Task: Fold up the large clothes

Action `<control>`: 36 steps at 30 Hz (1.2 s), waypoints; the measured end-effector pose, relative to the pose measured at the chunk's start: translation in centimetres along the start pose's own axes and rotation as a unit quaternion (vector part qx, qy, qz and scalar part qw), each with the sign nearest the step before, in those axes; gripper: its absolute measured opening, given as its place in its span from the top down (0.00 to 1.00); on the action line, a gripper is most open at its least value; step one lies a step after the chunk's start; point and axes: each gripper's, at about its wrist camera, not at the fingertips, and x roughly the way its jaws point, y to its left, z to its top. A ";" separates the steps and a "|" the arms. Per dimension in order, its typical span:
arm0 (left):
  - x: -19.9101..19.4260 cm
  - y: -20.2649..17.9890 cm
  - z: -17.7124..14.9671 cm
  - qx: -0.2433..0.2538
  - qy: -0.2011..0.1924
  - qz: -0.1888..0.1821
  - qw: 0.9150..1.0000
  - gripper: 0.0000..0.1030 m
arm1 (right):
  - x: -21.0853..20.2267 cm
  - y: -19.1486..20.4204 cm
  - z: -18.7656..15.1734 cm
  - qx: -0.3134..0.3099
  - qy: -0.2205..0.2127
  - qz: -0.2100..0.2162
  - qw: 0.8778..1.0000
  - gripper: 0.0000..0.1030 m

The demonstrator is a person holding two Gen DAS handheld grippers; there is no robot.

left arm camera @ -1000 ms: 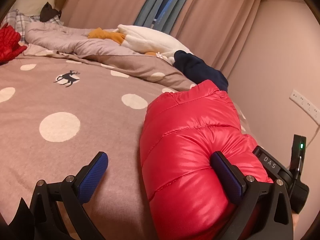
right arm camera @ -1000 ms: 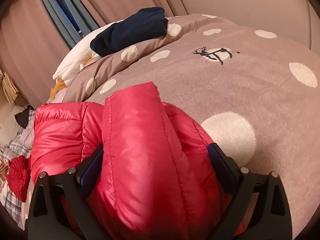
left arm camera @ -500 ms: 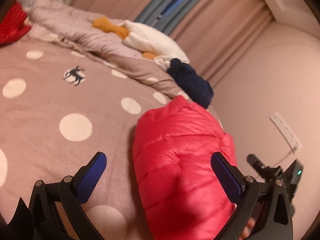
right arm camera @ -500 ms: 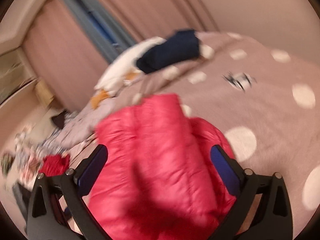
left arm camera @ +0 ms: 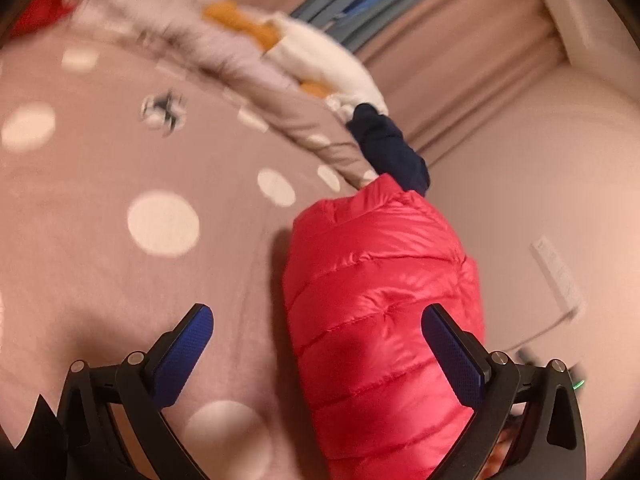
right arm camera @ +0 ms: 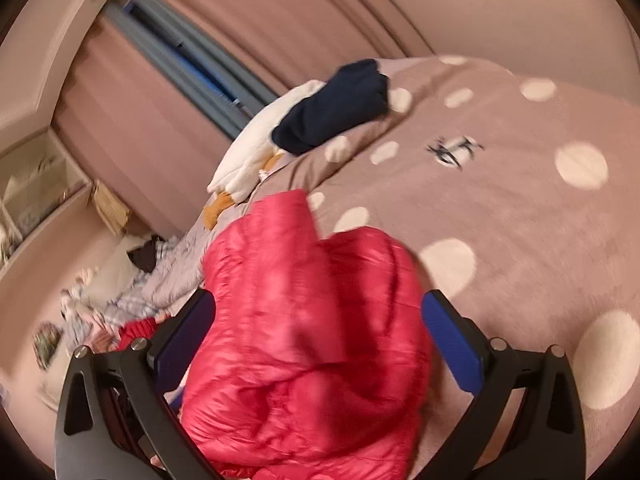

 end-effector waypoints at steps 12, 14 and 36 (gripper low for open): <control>5.3 1.4 -0.8 -0.057 0.087 -0.040 0.994 0.00 | 3.0 -5.5 -1.8 0.094 0.080 -0.009 0.992 0.00; 7.4 1.5 -1.6 -0.077 0.135 -0.095 0.983 0.00 | 4.4 -6.7 -2.4 0.130 0.105 0.016 0.986 0.00; 7.2 -3.4 -2.6 0.036 0.135 -0.111 0.984 0.06 | 7.7 -3.1 -4.8 0.154 0.131 0.207 0.957 0.57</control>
